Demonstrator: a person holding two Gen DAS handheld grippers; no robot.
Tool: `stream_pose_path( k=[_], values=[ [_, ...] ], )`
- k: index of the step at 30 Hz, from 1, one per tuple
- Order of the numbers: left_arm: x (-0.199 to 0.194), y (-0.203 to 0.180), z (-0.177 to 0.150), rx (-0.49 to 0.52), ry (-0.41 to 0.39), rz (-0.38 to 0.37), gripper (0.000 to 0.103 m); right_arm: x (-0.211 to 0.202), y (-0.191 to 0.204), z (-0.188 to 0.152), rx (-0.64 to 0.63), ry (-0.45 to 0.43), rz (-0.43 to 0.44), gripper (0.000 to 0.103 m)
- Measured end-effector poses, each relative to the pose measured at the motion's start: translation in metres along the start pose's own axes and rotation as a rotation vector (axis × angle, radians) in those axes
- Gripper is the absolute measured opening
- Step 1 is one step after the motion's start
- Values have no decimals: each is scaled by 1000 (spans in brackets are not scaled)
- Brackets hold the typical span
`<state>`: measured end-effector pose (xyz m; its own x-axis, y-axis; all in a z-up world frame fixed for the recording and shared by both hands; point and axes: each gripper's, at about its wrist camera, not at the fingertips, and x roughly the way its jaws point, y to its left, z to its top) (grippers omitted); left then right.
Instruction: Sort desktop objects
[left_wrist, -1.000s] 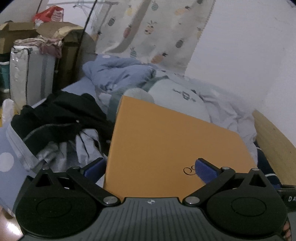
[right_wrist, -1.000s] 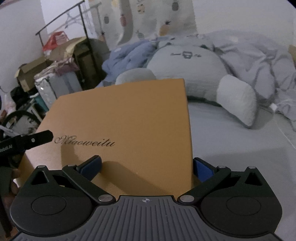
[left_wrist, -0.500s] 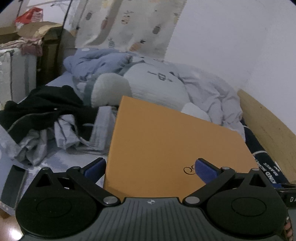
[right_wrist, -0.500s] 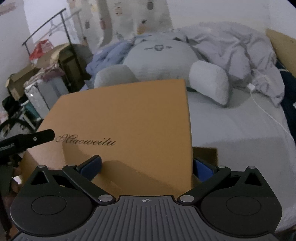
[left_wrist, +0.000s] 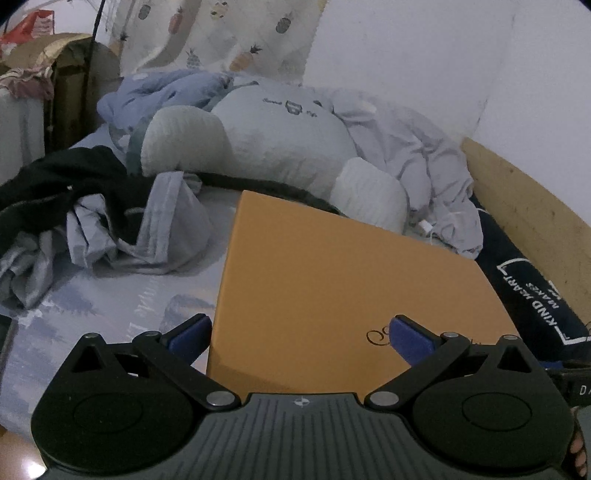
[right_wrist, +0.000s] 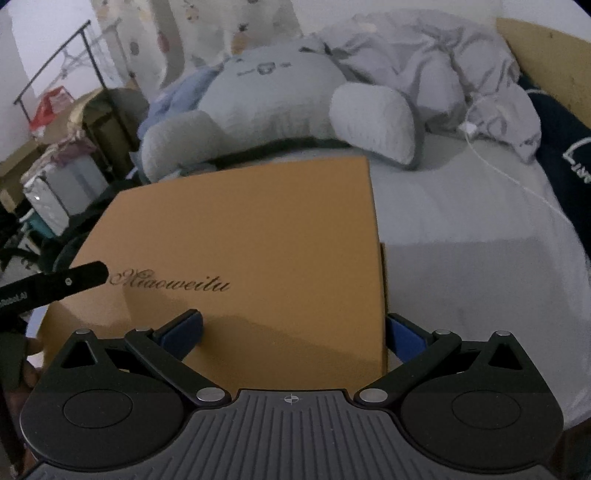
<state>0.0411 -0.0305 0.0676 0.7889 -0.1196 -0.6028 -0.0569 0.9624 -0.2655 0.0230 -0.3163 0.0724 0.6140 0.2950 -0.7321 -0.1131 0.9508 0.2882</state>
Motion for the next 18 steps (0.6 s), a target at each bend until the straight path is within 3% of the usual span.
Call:
stream_pose_path(
  k=[9, 18],
  values=[
    [24, -4, -27, 35, -20, 50, 103, 38, -16, -26, 18, 18, 11, 103],
    [48, -2, -41, 22, 32, 61, 103, 62, -22, -34, -14, 36, -15, 103]
  ],
)
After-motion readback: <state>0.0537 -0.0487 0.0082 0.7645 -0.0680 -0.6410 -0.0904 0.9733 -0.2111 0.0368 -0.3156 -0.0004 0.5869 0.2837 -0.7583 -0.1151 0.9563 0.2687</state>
